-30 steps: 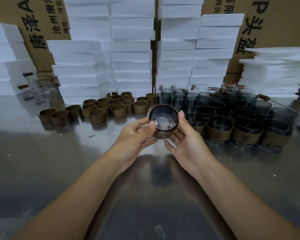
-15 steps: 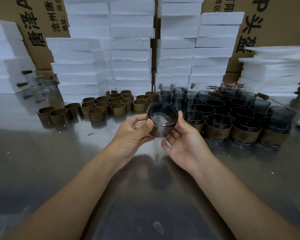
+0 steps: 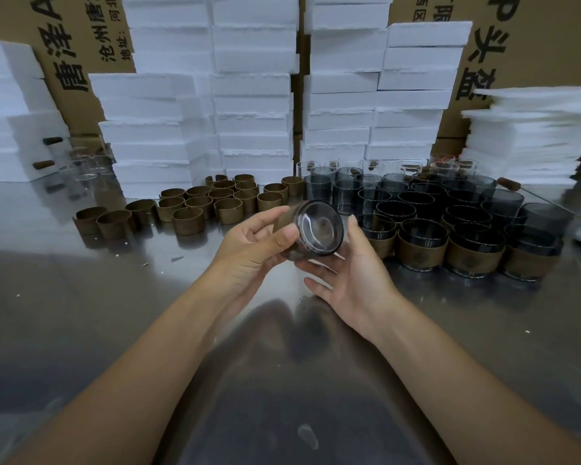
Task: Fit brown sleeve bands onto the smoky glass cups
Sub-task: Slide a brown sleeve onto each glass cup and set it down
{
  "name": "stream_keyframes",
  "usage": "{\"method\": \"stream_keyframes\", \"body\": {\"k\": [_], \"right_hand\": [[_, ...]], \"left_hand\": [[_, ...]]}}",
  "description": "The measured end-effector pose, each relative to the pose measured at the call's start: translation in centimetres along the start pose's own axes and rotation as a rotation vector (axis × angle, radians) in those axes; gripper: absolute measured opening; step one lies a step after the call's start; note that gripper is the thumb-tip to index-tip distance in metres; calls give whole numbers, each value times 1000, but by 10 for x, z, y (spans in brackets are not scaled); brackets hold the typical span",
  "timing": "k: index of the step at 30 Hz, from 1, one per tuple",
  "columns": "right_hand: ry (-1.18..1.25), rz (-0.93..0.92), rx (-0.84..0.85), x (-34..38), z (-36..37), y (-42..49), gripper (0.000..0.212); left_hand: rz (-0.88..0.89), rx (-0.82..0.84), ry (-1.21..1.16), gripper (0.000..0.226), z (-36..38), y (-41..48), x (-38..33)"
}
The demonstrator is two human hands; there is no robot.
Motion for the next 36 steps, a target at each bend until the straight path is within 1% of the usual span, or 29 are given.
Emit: {"method": "stream_keyframes", "body": {"k": [1, 4, 5, 7, 9, 12, 15, 18, 20, 22, 25, 29, 31, 33, 36], "right_hand": [[30, 16, 16, 0, 1, -1, 53], [85, 28, 51, 1, 0, -2, 49], [101, 23, 59, 1, 0, -3, 47], [121, -9, 57, 1, -1, -2, 42], [128, -71, 20, 2, -1, -2, 39], [97, -155, 1, 3, 1, -1, 40], [-13, -225, 33, 7, 0, -2, 37], [-272, -299, 53, 8, 0, -6, 26], [-416, -352, 89, 6, 4, -8, 28], [-464, -379, 100, 4, 5, -8, 33], [-404, -363, 66, 3, 3, -7, 30], [-336, -319, -28, 5, -2, -4, 19], [-309, -327, -32, 5, -3, -3, 16], [-298, -351, -19, 5, -3, -3, 22], [-337, -372, -31, 0, -3, -2, 40]], "left_hand": [[-8, 10, 17, 100, 0, -1, -1], [-20, 33, 79, 77, 1, -1, 2], [-27, 39, 102, 73, 1, -1, 3], [-59, 41, 130, 74, 0, -1, 4], [-117, 6, 144, 76, -1, 0, 4], [-179, -39, 156, 64, -5, -1, 7], [-211, 31, 86, 58, -8, -3, 8], [-208, 111, 8, 59, -8, -3, 6], [-208, 136, -8, 52, -7, -4, 6], [-197, 118, -14, 53, -7, -4, 6], [-156, 84, -2, 58, -8, -3, 6], [-127, 55, 73, 57, -7, -3, 11], [-128, 62, 118, 55, -7, -3, 13], [-128, 63, 148, 47, -8, -2, 14], [-137, 50, 185, 37, -7, -1, 15]]}}
Point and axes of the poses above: each hand's wrist, its own y-axis towards the middle knuckle, its own z-axis out of the palm, x = y × z, the point moved 1 cm from there along y, towards the middle knuckle, and after that the axes turned 15 degrees about x, right-handed, at the moved point
